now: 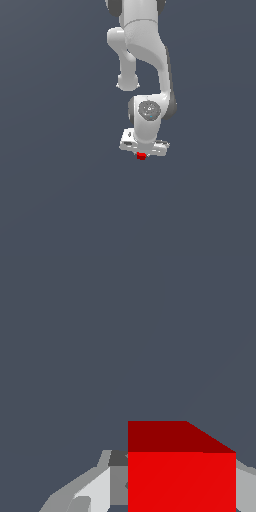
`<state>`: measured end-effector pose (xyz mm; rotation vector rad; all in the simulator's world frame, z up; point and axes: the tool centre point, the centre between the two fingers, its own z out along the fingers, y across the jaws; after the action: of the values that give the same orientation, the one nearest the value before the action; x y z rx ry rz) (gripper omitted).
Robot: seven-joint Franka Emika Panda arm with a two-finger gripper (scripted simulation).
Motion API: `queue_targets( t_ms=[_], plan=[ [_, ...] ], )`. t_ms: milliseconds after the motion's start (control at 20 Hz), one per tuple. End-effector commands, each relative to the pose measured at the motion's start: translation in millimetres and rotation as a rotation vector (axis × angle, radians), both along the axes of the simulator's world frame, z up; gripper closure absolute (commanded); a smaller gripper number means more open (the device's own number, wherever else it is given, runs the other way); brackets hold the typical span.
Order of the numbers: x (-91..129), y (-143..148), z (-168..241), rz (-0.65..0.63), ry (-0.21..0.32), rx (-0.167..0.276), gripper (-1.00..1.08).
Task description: Pick up the red cube and move it to a goal position.
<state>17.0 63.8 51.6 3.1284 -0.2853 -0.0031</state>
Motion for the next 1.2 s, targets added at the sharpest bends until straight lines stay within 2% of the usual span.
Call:
queue_targets(
  t_ms=[0,700,1150],
  plan=[
    [-5,-13,15,-0.001,-0.002,0.0,1.08],
    [-43,-101,118,-0.001,-0.002,0.001,1.08],
    [-51,-127,149,-0.001,-0.002,0.001,1.08]
  ],
)
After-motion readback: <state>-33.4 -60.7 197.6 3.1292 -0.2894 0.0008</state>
